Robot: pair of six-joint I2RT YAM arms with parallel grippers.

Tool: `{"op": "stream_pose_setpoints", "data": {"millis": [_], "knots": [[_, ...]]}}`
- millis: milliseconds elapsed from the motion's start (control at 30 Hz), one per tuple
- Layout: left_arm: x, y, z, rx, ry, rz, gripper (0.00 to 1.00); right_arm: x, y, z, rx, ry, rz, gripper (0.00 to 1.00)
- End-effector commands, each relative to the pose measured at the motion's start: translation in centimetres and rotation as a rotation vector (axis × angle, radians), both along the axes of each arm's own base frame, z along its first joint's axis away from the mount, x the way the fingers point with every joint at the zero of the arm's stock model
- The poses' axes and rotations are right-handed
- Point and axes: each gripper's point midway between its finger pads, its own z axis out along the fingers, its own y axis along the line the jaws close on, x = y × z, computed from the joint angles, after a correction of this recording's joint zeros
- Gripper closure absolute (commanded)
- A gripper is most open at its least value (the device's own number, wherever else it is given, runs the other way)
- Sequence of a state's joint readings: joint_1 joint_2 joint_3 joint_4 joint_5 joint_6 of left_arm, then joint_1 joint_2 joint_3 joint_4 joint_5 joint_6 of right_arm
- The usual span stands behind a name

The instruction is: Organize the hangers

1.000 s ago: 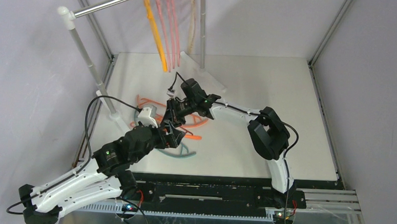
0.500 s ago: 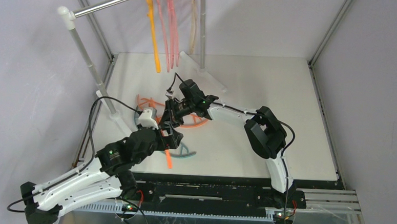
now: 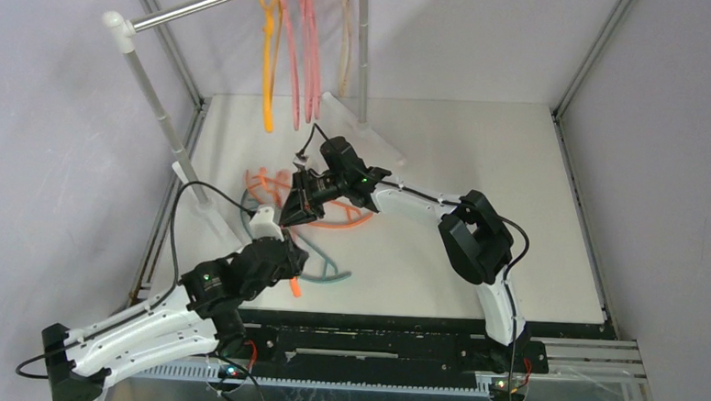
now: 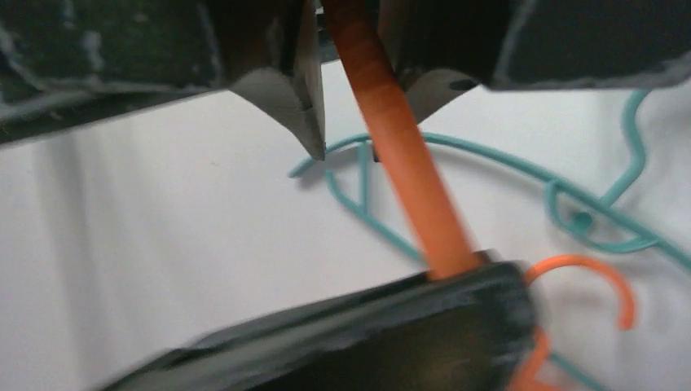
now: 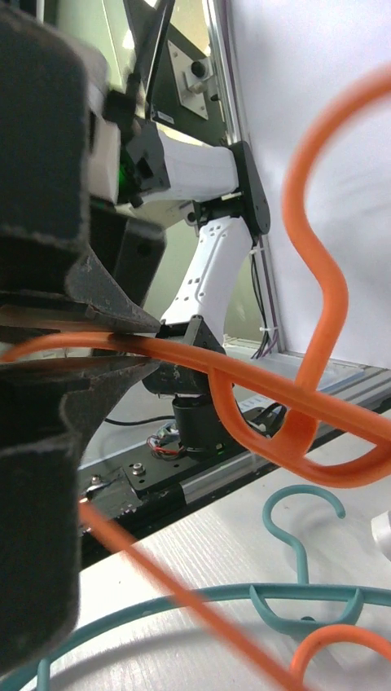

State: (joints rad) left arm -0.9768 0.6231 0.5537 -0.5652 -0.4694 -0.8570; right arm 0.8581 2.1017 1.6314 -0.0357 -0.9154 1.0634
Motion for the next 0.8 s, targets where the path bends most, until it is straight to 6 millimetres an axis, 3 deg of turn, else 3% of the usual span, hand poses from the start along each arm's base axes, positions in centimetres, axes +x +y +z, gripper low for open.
{"op": "stream_pose_setpoints", "data": {"millis": [0, 33, 200, 367, 533, 767], "knots": [[-0.3, 1.1, -2.7, 0.048, 0.045, 0.046, 0.94, -0.2, 0.5, 4.4, 0.107, -0.065, 0.017, 0.77], [-0.3, 1.2, -2.9, 0.053, 0.052, 0.055, 0.99, -0.3, 0.5, 4.7, 0.109, -0.065, 0.016, 0.77], [-0.2, 2.4, -2.5, 0.133, 0.056, 0.078, 1.00, 0.1, -0.7, 4.8, 0.097, -0.080, -0.009, 0.75], [0.2, 5.5, -0.8, 0.233, 0.026, 0.182, 1.00, 0.8, -4.4, 3.8, 0.007, -0.154, -0.063, 0.58], [0.9, 6.7, 2.5, 0.258, -0.033, 0.231, 1.00, 1.6, -9.1, 2.6, -0.129, -0.292, -0.116, 0.40], [2.0, 7.7, 9.6, 0.316, -0.120, 0.264, 1.00, 2.4, -15.4, 0.3, -0.307, -0.397, -0.199, 0.38]]}}
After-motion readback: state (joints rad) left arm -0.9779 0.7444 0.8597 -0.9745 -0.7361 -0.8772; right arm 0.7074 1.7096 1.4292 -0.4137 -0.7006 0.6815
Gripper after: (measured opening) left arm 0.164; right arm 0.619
